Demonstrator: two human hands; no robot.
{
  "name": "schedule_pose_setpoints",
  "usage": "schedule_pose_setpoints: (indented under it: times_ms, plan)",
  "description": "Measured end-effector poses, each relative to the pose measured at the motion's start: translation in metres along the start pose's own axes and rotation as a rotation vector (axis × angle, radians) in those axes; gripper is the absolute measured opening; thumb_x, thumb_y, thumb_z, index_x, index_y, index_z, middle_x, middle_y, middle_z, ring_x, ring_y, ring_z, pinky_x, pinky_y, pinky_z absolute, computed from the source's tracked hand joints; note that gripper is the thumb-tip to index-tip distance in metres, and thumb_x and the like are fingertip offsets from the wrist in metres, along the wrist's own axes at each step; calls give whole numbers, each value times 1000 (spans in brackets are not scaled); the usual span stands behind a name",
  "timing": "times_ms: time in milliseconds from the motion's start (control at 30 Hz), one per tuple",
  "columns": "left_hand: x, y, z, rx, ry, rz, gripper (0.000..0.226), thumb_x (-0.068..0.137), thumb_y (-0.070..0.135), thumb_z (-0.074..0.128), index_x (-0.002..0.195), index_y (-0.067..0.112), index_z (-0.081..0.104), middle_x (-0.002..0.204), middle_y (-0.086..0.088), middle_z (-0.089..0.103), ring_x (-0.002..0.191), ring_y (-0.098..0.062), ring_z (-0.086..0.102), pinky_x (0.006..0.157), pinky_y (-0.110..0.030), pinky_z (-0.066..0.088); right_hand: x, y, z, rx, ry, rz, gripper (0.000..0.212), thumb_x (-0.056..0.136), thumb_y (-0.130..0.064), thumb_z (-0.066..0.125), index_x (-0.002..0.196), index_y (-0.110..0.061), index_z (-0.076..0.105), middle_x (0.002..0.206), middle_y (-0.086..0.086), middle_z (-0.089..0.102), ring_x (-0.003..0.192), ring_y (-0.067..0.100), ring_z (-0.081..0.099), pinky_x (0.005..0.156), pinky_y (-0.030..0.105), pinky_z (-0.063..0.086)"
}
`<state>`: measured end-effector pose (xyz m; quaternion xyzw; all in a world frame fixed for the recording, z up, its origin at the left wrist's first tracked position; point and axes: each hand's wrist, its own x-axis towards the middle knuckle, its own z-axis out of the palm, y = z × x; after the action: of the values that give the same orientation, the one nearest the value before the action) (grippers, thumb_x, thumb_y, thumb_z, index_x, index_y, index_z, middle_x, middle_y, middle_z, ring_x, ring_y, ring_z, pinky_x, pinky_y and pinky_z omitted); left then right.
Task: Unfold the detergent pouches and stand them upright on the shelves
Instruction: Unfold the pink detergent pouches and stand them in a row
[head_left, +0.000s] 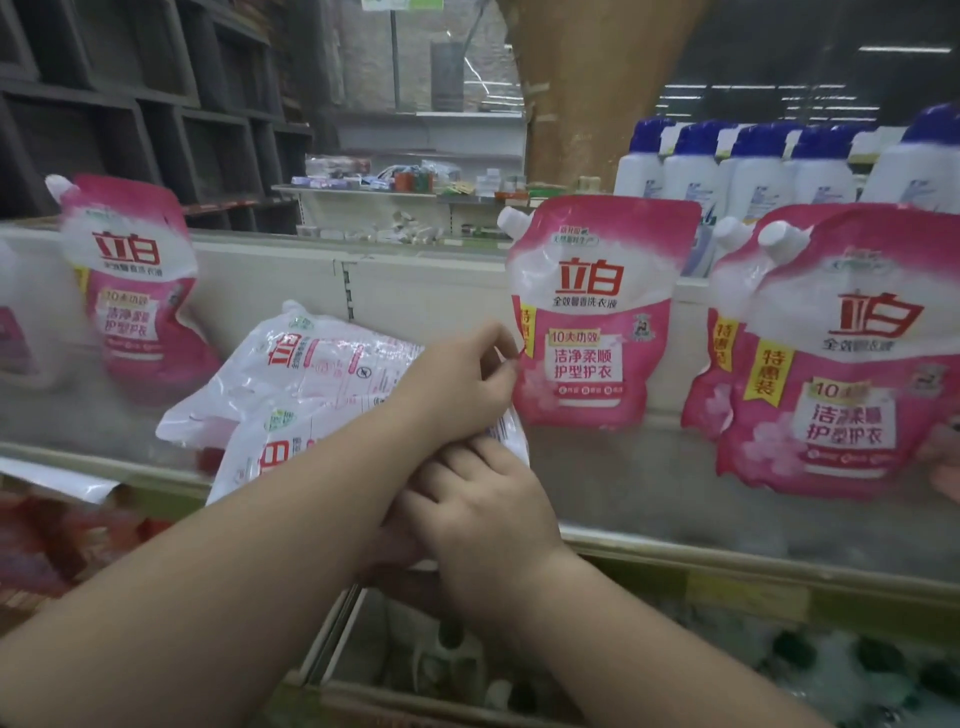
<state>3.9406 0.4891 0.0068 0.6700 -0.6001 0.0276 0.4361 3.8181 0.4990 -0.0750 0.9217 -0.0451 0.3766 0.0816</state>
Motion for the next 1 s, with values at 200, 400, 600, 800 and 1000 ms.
schedule_pose_setpoints:
  times_ms: [200, 400, 600, 800, 1000]
  plan:
    - [-21, 5, -12, 53, 45, -18, 3, 95, 26, 65, 95, 28, 63, 71, 9, 67, 68, -11, 61, 68, -30, 51, -1, -2, -2, -26, 24, -25, 54, 89, -72, 62, 103, -21, 76, 96, 5, 72, 98, 35, 63, 100, 50, 44]
    - [-47, 10, -21, 55, 64, -113, 3, 96, 31, 64, 93, 31, 63, 75, 11, 68, 74, -5, 62, 71, -24, 50, -1, 1, -1, -128, -69, -72, 75, 76, -87, 63, 113, -23, 77, 113, 4, 75, 118, 36, 64, 116, 54, 36]
    - [-67, 16, -28, 110, 65, -213, 5, 96, 33, 63, 91, 32, 64, 84, 12, 68, 81, -5, 63, 76, -25, 50, -2, 2, 2, -203, -155, -88, 48, 79, -54, 72, 118, -26, 76, 119, 10, 74, 121, 42, 63, 115, 56, 39]
    - [-93, 14, -28, 146, 109, -266, 11, 98, 29, 60, 88, 29, 66, 85, 13, 66, 83, -2, 60, 74, -23, 44, -2, -7, 5, -287, -249, -10, 51, 89, -48, 62, 131, -21, 73, 135, 13, 68, 135, 41, 52, 123, 52, 27]
    - [-100, 21, -22, 167, 161, -287, 16, 98, 25, 59, 83, 22, 64, 82, 5, 63, 82, -12, 59, 74, -27, 46, -2, -10, 3, -327, -318, 17, 68, 89, -52, 58, 147, -17, 62, 150, 17, 58, 144, 41, 45, 126, 52, 19]
